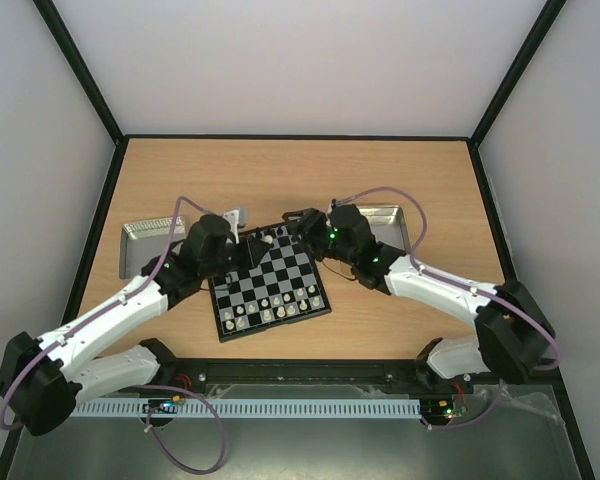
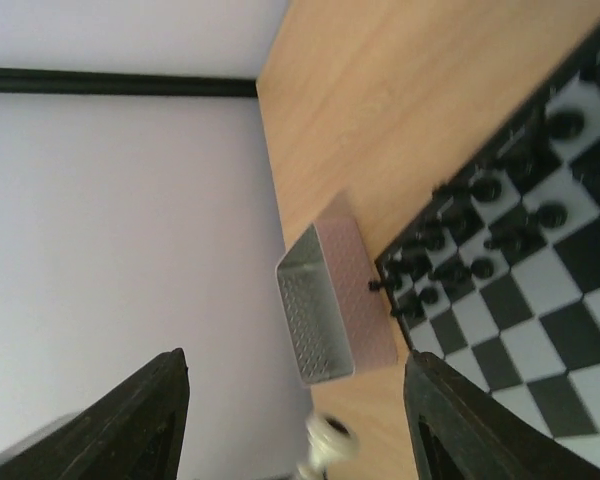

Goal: Set up the chess pieces on the board
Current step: Place the chess piece on the chessboard.

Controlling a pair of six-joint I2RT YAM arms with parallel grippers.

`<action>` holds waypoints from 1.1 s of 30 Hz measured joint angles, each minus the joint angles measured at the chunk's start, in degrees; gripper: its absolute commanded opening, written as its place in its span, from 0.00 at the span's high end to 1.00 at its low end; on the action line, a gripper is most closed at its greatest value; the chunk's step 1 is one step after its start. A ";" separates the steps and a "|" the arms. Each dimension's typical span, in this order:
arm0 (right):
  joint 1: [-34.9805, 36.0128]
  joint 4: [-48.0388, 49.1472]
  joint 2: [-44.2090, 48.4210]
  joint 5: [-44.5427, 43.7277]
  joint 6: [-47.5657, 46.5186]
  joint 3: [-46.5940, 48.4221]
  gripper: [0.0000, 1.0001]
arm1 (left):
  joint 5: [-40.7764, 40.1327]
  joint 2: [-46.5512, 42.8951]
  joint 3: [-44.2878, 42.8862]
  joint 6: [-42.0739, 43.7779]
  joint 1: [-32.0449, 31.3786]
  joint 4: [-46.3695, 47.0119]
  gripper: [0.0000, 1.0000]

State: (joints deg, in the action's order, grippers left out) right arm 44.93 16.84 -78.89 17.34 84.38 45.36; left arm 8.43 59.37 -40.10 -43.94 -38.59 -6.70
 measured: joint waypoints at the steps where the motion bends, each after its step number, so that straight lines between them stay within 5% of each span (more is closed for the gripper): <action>1: -0.22 -1.38 1.01 -1.79 -2.14 0.48 0.41 | 0.66 0.00 -1.29 0.20 0.00 -2.97 0.98; 15: -3.54 -12.35 9.70 -16.83 -15.69 -1.01 0.41 | 13.20 9.18 -8.24 3.78 -2.73 -39.58 0.98; 33: -3.74 -13.66 9.99 -18.43 -17.11 -3.23 0.40 | 11.45 19.39 -9.62 9.46 -7.43 -46.38 0.98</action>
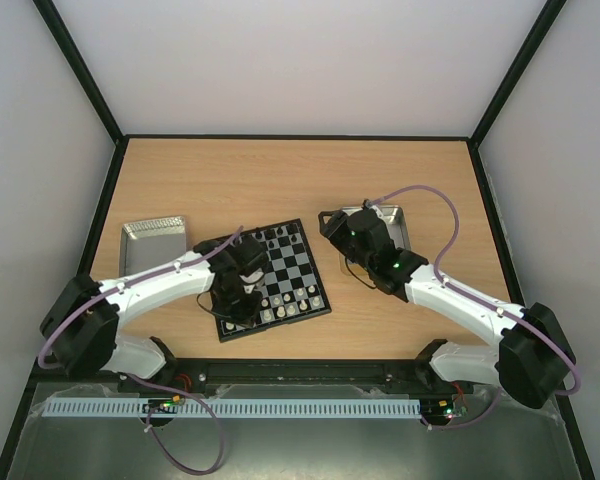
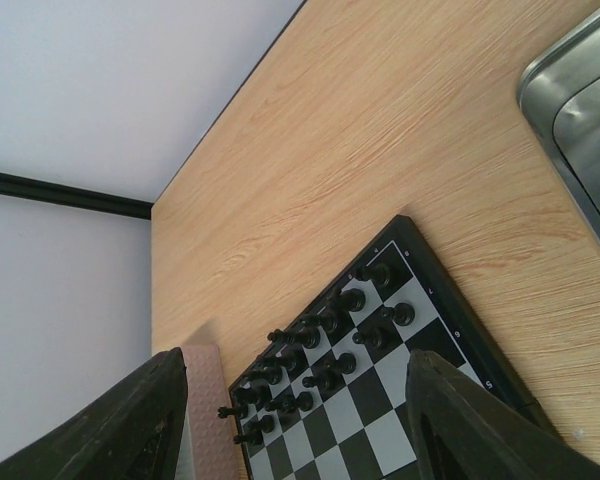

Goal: Set up the chess pieces on the board
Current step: Place the chess piece on the chessboard.

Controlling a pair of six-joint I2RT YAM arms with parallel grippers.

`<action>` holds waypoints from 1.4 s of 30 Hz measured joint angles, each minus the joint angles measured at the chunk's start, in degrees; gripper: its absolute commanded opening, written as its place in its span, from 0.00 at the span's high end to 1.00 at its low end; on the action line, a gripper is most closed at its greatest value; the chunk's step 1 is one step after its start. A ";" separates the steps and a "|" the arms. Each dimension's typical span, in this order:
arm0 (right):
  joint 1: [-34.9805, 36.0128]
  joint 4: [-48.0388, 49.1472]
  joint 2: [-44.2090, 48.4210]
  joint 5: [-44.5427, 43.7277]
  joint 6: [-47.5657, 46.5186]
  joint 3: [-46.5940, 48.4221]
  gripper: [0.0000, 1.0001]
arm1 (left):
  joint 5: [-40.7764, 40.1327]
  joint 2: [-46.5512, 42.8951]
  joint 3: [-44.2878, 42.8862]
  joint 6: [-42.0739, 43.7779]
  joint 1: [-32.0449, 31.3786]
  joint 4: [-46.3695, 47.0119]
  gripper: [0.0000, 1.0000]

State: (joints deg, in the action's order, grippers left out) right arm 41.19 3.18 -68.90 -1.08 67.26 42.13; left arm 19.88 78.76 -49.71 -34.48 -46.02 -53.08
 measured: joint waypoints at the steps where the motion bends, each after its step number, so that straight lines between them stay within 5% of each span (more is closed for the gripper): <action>1: 0.00 0.00 0.00 0.00 0.00 0.00 0.40 | -0.13 0.70 -0.11 0.11 -0.02 0.00 0.97; 17: 0.00 -0.22 0.00 -0.17 -0.02 -0.20 0.40 | -1.99 5.92 -1.25 1.79 -0.09 2.58 0.93; 42: -0.09 -2.62 2.36 -0.66 -0.48 -0.33 0.40 | -3.67 2.58 -5.62 2.56 -0.09 2.23 0.49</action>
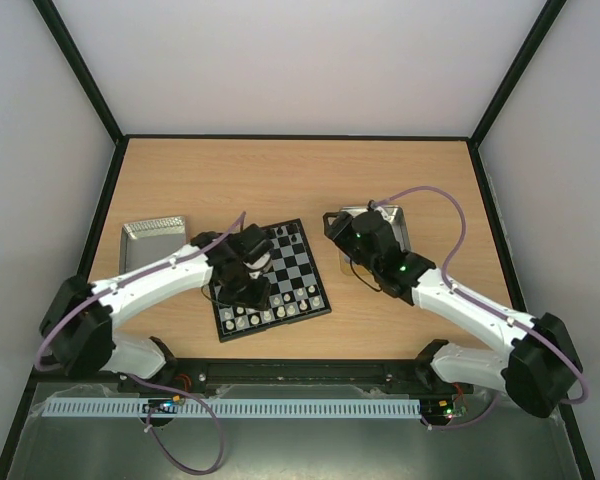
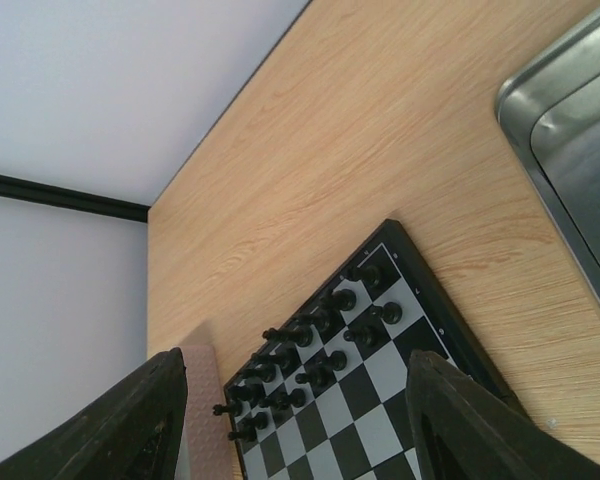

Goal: Set up the chess pieces on the board
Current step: Place the chess piece on the chessboard, then reset both arms

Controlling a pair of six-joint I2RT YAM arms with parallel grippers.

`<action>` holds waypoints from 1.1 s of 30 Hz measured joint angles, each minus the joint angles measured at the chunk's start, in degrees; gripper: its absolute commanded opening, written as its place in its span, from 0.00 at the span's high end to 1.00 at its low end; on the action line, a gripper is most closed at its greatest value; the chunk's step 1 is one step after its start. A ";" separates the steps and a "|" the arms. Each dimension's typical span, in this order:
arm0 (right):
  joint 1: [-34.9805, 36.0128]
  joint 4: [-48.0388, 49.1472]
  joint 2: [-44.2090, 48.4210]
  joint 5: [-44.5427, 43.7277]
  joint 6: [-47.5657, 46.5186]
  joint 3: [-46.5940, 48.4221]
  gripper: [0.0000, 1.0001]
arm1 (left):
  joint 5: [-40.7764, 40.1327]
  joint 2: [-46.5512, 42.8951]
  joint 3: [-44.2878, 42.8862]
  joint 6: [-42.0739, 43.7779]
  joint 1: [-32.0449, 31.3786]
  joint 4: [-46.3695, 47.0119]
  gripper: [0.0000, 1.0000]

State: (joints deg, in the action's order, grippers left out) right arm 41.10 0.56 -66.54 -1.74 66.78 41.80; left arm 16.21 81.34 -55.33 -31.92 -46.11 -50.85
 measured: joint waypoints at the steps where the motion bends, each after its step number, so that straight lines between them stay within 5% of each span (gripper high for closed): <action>1: 0.00 -0.44 0.85 -0.15 -0.31 0.00 0.39 | -0.55 -1.36 -0.11 0.04 0.07 -0.04 0.48; 7: -0.02 -2.99 5.64 -0.87 -4.66 0.00 0.34 | -5.18 -8.94 -1.95 1.16 2.16 1.42 0.24; 12: -0.02 -8.11 10.08 -2.32 -11.54 -0.52 0.14 | -13.99 -18.73 -2.91 2.45 3.41 7.02 0.01; 14: -0.02 -10.27 12.33 -3.50 -13.70 -0.55 0.01 | -18.45 -23.98 -2.62 2.78 3.45 9.88 0.01; 23: -0.02 -23.50 23.71 -12.55 -21.35 1.40 0.02 | -35.12 -42.60 -0.11 0.81 3.45 15.45 0.01; 33: -0.02 -35.69 32.65 -21.24 -25.79 8.59 0.02 | -43.56 -55.25 -3.06 1.14 3.45 11.54 0.01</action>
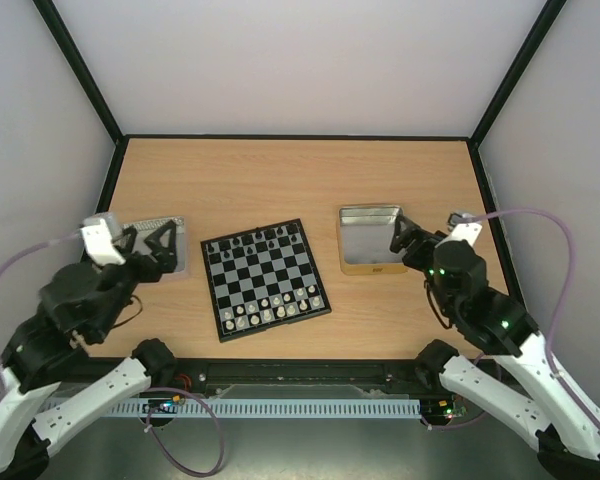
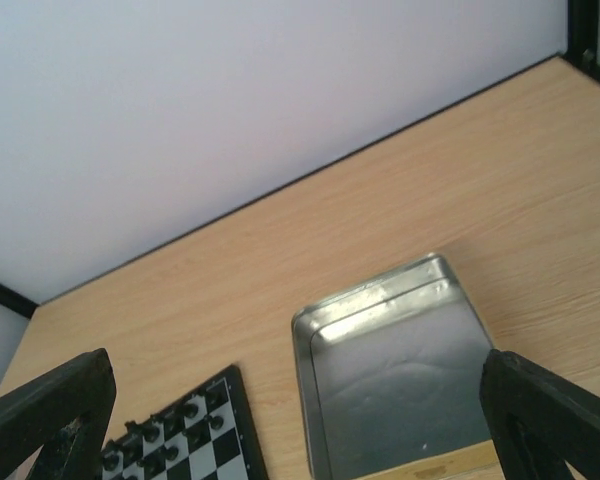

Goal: Set up the chess pieces on the board
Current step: Reset both arms

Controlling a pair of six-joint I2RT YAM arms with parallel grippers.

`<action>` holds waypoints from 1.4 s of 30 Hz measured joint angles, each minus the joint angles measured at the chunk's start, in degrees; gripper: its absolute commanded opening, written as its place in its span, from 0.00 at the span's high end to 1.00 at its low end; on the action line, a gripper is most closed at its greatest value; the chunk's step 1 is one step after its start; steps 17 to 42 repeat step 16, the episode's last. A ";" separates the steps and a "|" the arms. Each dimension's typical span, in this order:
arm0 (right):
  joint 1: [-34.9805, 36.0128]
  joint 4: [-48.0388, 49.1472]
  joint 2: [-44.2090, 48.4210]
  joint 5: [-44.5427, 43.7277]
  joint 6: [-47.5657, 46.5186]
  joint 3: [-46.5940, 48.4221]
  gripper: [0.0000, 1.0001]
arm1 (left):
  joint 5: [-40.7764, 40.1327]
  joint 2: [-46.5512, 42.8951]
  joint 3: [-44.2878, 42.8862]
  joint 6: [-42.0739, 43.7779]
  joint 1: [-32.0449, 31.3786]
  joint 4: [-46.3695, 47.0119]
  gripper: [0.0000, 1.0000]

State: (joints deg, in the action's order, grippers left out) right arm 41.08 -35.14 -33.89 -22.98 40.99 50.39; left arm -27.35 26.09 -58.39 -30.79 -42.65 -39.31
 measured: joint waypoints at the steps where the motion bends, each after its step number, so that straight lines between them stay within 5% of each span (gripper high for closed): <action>1: 0.00 -0.87 1.01 -0.61 -0.15 0.55 0.02 | -0.59 -1.03 -1.25 0.22 0.00 -0.42 0.00; 11: -0.15 -5.38 8.39 -5.18 -2.34 5.49 0.02 | -2.75 -6.69 -10.34 2.38 1.33 -2.71 0.00; 42: -0.15 -5.35 8.39 -5.97 -3.08 6.12 0.02 | -2.71 -6.64 -10.45 3.50 2.69 -3.76 0.01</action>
